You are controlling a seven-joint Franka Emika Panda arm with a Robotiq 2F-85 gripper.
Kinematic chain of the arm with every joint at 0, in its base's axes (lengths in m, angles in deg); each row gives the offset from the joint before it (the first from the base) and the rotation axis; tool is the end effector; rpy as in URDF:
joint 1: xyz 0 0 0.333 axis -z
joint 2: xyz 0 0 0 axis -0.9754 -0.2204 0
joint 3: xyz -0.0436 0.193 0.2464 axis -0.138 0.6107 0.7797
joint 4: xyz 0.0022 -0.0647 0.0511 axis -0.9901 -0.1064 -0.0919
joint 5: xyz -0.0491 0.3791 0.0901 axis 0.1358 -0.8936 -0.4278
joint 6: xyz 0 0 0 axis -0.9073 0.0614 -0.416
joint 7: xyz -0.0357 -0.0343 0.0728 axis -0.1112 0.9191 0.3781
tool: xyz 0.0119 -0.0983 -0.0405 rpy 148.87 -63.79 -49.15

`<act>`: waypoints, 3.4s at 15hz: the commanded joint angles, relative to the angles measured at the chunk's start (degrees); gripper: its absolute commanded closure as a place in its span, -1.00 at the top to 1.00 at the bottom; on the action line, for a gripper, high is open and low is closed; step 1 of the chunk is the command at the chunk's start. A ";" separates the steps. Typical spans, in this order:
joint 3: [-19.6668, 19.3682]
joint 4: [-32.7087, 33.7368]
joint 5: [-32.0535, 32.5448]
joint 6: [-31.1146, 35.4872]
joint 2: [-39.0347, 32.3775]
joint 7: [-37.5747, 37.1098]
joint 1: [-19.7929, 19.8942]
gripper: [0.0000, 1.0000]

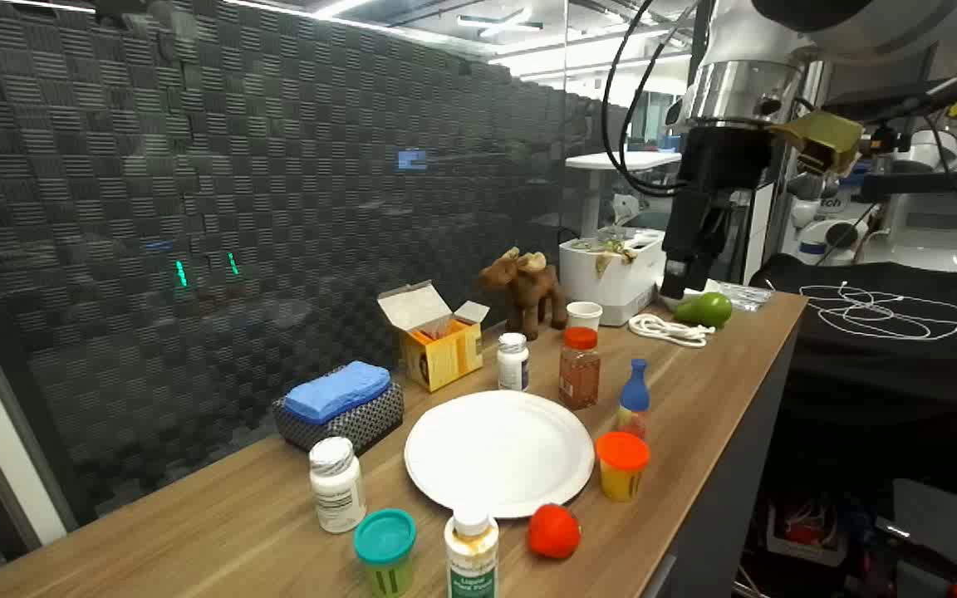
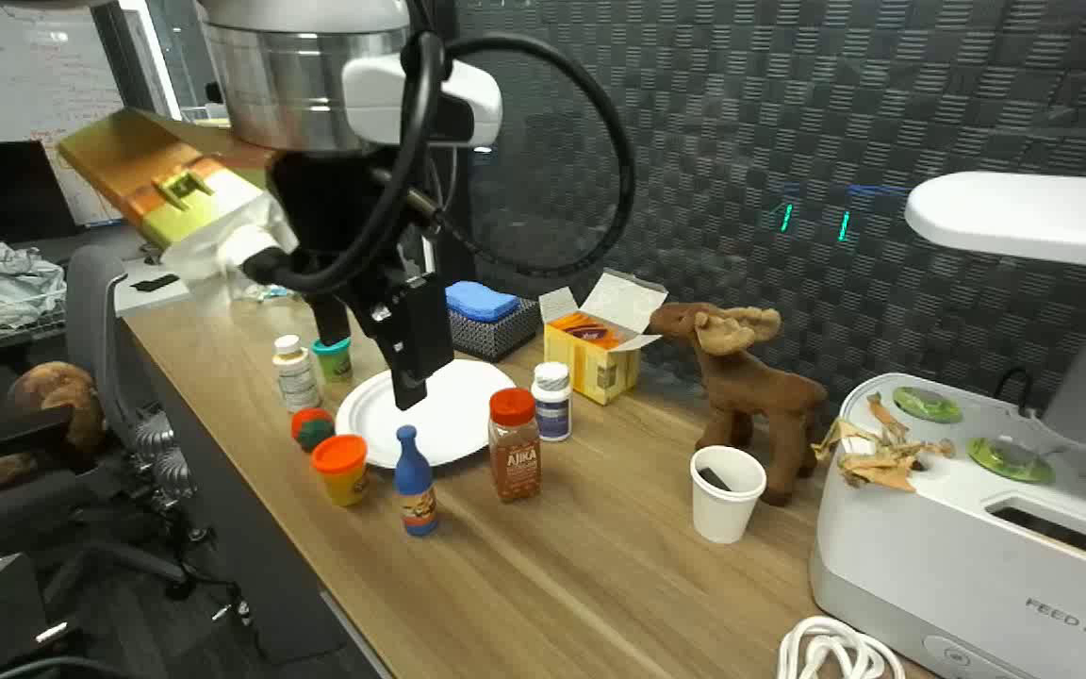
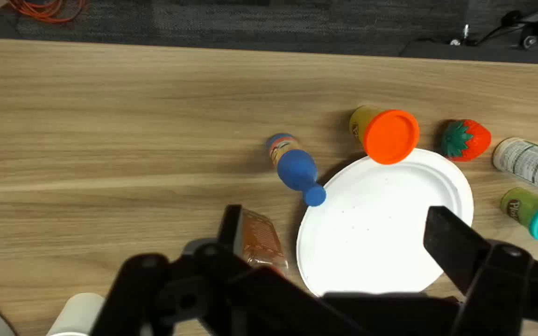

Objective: Put the bottles on the tray

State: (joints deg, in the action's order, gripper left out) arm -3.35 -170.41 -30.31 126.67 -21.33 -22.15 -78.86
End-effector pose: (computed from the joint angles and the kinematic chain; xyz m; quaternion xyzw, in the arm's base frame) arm 0.4290 -0.0728 0.3907 -0.9952 -0.0312 -0.0456 0.0813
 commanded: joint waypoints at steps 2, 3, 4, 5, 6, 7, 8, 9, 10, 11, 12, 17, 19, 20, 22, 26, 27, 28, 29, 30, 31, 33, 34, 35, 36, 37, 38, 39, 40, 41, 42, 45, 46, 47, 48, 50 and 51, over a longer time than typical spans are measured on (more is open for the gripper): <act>1.17 0.70 -0.42 -0.16 -0.03 0.28 1.18 1.00; 1.16 0.92 -0.42 -0.17 0.00 0.28 1.18 1.00; 1.16 1.03 -0.42 -0.17 0.01 0.28 1.18 1.00; 1.16 1.05 -0.42 -0.17 0.00 0.28 1.18 1.00; 1.16 1.05 -0.42 -0.17 0.00 0.28 1.18 1.00; 1.16 1.05 -0.42 -0.17 0.00 0.28 1.18 1.00; 1.16 1.05 -0.42 -0.17 0.00 0.28 1.18 1.00; 1.16 1.05 -0.42 -0.17 0.00 0.28 1.18 1.00; 1.16 1.05 -0.42 -0.17 0.00 0.28 1.18 1.00; 1.16 1.05 -0.42 -0.17 0.00 0.28 1.18 1.00; 1.16 1.05 -0.42 -0.17 0.00 0.28 1.18 1.00; 1.16 1.05 -0.42 -0.17 0.00 0.28 1.18 1.00; 1.16 1.05 -0.42 -0.17 0.00 0.28 1.18 1.00; 1.16 1.05 -0.42 -0.17 0.00 0.28 1.18 1.00; 1.16 1.05 -0.42 -0.17 0.00 0.28 1.18 1.00; 3.88 6.83 3.70 0.82 -5.65 -1.81 1.22 1.00; 5.01 8.56 5.39 2.15 -7.46 -2.80 1.18 1.00; 5.96 10.48 7.16 2.72 -9.31 -3.44 1.15 1.00; 7.03 12.38 9.57 3.37 -11.18 -4.60 1.23 1.00; 7.88 14.00 11.83 4.99 -13.15 -5.46 1.26 1.00; 8.46 15.74 13.57 6.16 -15.54 -6.23 1.30 1.00; 9.08 18.62 14.70 10.48 -20.10 -6.80 1.25 1.00; 9.24 20.07 14.53 12.14 -22.33 -6.47 1.30 1.00; 9.29 21.64 14.51 14.49 -24.79 -7.07 1.47 1.00; 9.42 23.35 12.99 15.76 -27.08 -6.23 1.58 1.00; 9.43 25.05 12.95 16.98 -29.41 -6.58 1.75 1.00; 9.79 26.64 11.71 17.47 -31.39 -5.99 1.98 1.00; 10.16 28.16 10.82 17.74 -33.29 -5.48 2.28 1.00; 10.61 29.41 10.16 17.64 -34.80 -5.35 2.48 1.00; 11.07 30.55 9.71 17.23 -36.18 -5.22 2.67 1.00; 11.39 31.76 9.68 16.91 -37.67 -5.23 2.89 1.00; 12.26 34.30 9.63 15.35 -40.63 -5.55 3.29 1.00; 12.23 34.82 10.05 15.04 -41.26 -5.99 3.20 1.00; 11.67 35.36 11.05 15.00 -41.99 -6.96 2.86 1.00; 11.27 35.78 11.50 14.56 -42.41 -7.77 2.64 1.00; 10.67 36.41 12.10 13.98 -42.92 -9.07 2.47 1.00; 10.56 36.73 11.99 13.45 -43.03 -9.52 2.51 1.00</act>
State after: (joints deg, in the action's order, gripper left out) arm 7.56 -136.57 -19.53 142.68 -63.45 -29.16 -76.43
